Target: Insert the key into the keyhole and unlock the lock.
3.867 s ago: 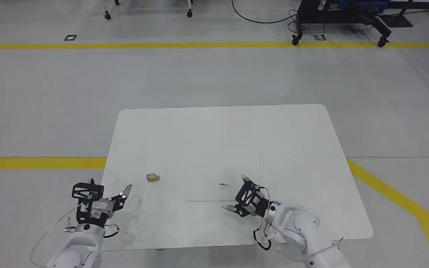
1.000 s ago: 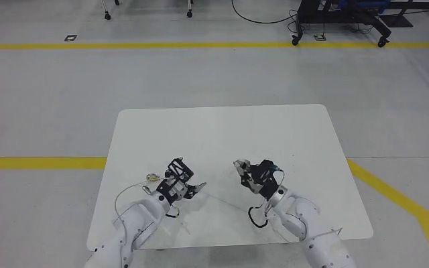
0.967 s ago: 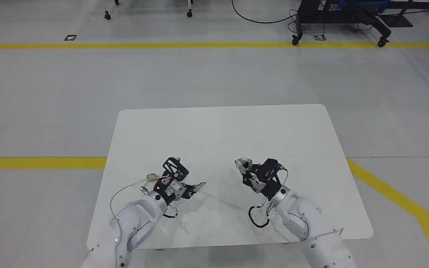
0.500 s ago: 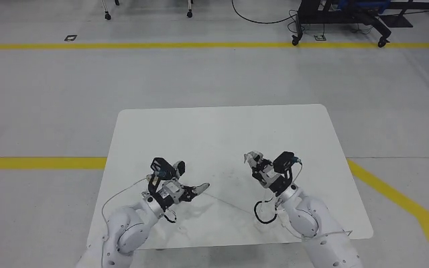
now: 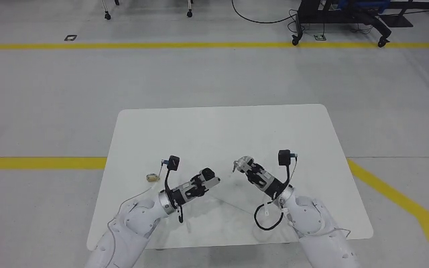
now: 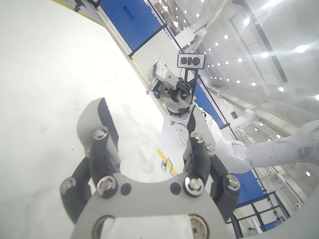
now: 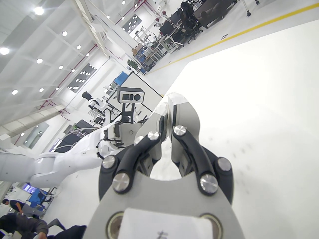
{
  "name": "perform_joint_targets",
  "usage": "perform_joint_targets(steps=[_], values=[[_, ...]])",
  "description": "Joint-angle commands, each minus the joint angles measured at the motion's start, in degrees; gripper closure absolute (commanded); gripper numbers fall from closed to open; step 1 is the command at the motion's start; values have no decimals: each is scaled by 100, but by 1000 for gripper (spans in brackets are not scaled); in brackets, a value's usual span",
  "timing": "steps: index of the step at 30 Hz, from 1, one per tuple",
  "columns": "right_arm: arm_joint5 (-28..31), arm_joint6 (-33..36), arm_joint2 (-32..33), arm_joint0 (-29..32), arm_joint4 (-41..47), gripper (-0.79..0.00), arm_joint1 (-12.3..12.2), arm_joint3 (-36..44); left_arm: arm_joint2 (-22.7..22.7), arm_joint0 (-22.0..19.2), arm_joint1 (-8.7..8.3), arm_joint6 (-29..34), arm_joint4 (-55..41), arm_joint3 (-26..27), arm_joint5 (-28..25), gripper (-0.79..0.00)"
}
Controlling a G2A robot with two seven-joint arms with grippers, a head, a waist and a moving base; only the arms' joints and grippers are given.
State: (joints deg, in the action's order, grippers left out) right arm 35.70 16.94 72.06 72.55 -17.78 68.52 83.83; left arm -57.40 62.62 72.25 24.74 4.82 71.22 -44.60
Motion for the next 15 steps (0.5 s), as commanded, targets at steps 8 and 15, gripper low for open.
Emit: perform_joint_targets(steps=[8,15], values=[[11,370,-94,-108,349,0,2,-105,329,-299,115,154,-220,-302,-131,-366],[154,536,-152,-147,540,0,2,-194,509,-397,190,64,-82,-368,-159,-342]])
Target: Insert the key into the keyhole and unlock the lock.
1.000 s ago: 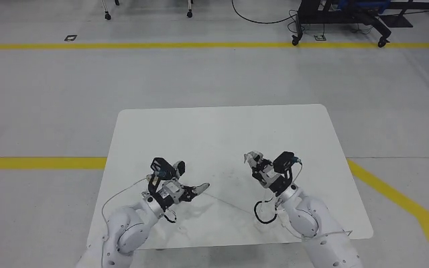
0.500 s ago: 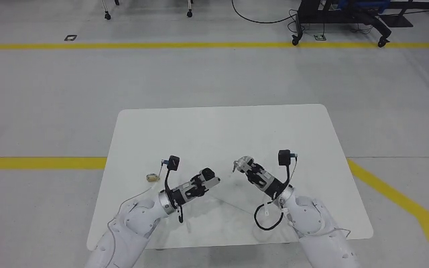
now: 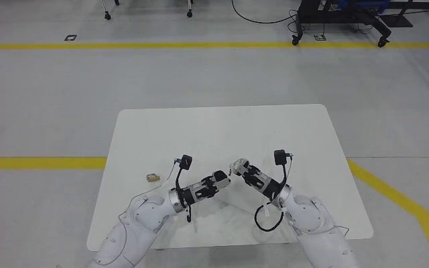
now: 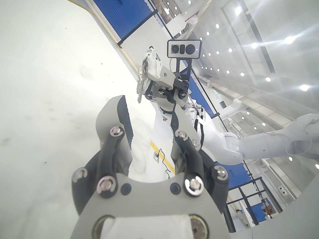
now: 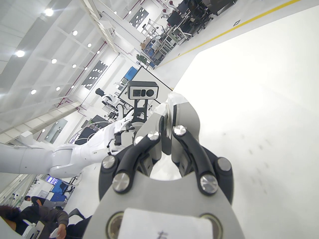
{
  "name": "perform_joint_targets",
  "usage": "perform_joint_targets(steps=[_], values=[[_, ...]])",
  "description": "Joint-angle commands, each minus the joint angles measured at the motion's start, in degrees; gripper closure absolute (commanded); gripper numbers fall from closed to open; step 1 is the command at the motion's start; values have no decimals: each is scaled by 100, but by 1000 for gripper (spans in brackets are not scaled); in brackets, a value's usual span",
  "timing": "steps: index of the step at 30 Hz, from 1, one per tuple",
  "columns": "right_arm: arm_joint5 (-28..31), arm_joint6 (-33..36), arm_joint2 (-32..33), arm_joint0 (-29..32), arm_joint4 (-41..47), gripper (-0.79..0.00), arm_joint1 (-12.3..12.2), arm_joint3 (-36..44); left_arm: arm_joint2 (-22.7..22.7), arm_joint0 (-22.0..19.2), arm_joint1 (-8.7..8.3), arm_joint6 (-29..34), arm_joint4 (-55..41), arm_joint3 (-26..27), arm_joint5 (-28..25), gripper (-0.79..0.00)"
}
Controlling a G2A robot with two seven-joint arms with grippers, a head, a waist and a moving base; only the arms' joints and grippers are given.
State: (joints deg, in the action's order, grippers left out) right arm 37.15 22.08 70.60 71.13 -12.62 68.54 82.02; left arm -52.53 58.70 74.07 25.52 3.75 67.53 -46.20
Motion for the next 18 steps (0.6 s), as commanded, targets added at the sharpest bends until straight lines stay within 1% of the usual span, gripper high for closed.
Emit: perform_joint_targets(steps=[1,4,6,8,14,18], values=[[18,44,-16,-9,39,0,0,-19,35,-15,16,-28,50,-2,0,-323],[33,91,-43,-19,65,0,0,-28,54,-41,31,-72,123,-21,9,-277],[39,92,-50,-24,72,0,0,-31,51,-50,38,-117,173,-26,16,-215],[50,85,-54,-26,68,0,-1,-38,40,-52,42,-171,238,-30,56,-175],[93,64,-53,-26,76,0,-5,-47,11,-42,56,-290,321,-33,187,-105],[109,48,-36,-29,66,0,-10,-72,-12,-35,61,-346,395,-39,198,-95]])
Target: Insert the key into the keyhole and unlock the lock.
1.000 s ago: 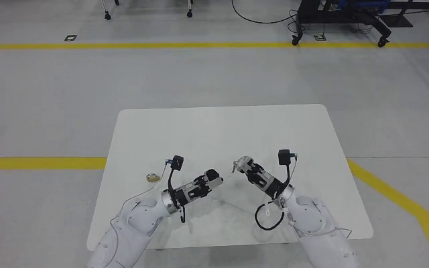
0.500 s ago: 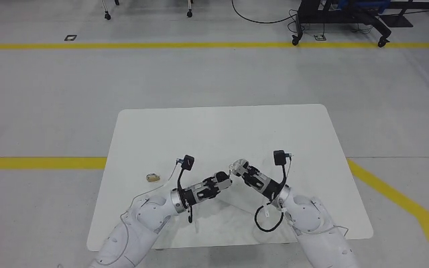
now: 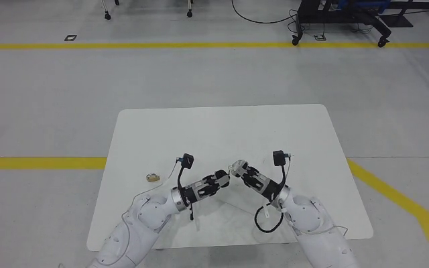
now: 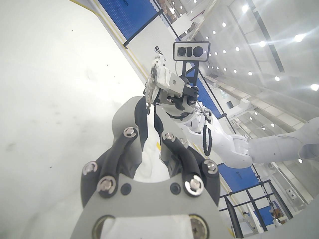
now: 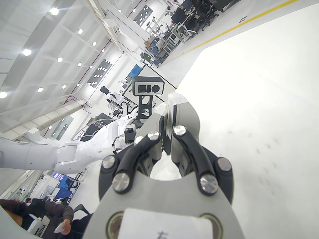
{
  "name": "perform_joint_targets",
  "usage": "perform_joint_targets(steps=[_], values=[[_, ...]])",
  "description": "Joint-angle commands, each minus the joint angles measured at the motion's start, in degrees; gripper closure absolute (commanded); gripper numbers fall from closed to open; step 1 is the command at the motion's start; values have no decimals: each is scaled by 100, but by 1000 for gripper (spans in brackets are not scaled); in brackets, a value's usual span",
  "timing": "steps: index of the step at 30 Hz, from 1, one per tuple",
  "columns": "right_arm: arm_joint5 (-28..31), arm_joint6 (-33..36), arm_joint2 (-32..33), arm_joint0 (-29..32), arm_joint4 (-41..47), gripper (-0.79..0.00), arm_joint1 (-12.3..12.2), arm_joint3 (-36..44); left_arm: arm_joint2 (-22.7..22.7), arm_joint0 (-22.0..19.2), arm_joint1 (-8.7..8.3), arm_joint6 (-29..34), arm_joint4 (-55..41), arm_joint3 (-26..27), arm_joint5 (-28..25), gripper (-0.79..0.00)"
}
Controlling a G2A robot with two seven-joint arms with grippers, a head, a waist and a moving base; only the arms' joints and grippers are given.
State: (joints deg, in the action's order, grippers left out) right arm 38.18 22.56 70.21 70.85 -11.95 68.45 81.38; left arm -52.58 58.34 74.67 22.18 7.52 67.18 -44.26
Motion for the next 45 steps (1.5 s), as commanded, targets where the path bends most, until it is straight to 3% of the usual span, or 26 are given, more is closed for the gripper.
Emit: perform_joint_targets(steps=[1,3,6,12,13,15,16,18,25,32,41,45], values=[[11,-9,7,-4,6,0,-2,-16,-15,3,0,-15,28,-8,3,-89],[31,-8,14,-10,-12,0,-5,-22,-37,3,-2,-10,46,-23,10,-89],[110,21,23,-18,-43,0,-13,-32,-83,8,-8,-6,20,-51,22,0],[185,71,39,-9,-54,0,-29,-23,-188,44,-26,16,-94,-27,-35,0],[187,76,40,-5,-43,0,-30,-18,-190,51,-27,42,-125,-20,-53,-114],[194,102,34,-3,-17,0,-33,-11,-162,60,-24,141,-186,3,-107,-665],[191,124,24,-2,-4,0,-34,-9,-148,59,-22,182,-210,7,-127,-773],[188,161,1,-5,36,0,-34,0,-129,53,-17,228,-242,10,-156,-785],[209,268,-96,-19,136,0,-31,25,-113,10,-1,285,-322,-26,-213,-403],[220,304,-116,-19,199,0,-37,37,-95,-2,8,340,-319,-40,-226,-191],[245,374,-146,-14,263,0,-48,73,-81,-24,25,337,-302,-98,-205,0],[266,410,-152,1,286,0,-56,103,-110,-65,21,367,-247,-109,-172,0]])
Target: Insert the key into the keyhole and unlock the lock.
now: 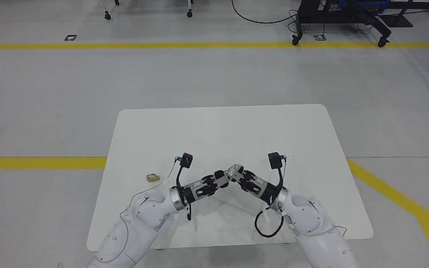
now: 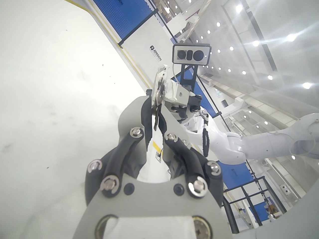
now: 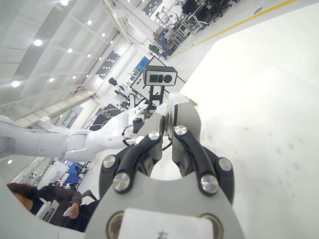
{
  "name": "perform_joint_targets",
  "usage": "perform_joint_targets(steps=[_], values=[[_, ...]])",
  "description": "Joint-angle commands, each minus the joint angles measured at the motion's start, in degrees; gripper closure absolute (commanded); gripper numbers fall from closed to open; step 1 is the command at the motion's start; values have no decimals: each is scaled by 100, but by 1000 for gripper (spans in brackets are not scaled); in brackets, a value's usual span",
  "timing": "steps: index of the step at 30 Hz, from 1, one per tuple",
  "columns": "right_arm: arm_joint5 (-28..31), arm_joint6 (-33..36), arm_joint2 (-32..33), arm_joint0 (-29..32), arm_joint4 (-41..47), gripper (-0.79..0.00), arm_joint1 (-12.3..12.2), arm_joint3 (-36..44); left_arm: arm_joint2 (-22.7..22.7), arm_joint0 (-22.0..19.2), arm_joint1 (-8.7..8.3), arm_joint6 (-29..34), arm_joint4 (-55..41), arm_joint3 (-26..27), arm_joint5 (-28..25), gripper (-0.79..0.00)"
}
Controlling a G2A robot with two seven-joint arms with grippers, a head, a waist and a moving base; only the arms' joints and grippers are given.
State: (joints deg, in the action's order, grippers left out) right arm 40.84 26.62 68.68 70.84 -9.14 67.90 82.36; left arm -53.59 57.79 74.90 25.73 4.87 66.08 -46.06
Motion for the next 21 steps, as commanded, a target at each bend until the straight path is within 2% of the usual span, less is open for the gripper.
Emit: perform_joint_targets(steps=[1,14,15,16,17,19,21], values=[[-3,6,4,4,4,0,-4,8,-17,-18,-6,30,40,8,8,0],[140,211,342,73,166,0,-103,47,-296,114,-154,529,183,366,-177,0],[147,322,352,67,122,-49,-117,57,-307,116,-172,649,193,409,-210,0],[155,453,374,53,30,-237,-135,70,-319,123,-189,754,186,443,-228,0],[184,526,401,55,-15,-305,-150,86,-308,128,-204,906,134,479,-251,0],[232,601,469,84,-36,-339,-176,117,-308,110,-239,1228,2,522,-258,0],[272,693,544,116,-119,-292,-207,178,-275,83,-272,1593,-123,549,-228,0]])
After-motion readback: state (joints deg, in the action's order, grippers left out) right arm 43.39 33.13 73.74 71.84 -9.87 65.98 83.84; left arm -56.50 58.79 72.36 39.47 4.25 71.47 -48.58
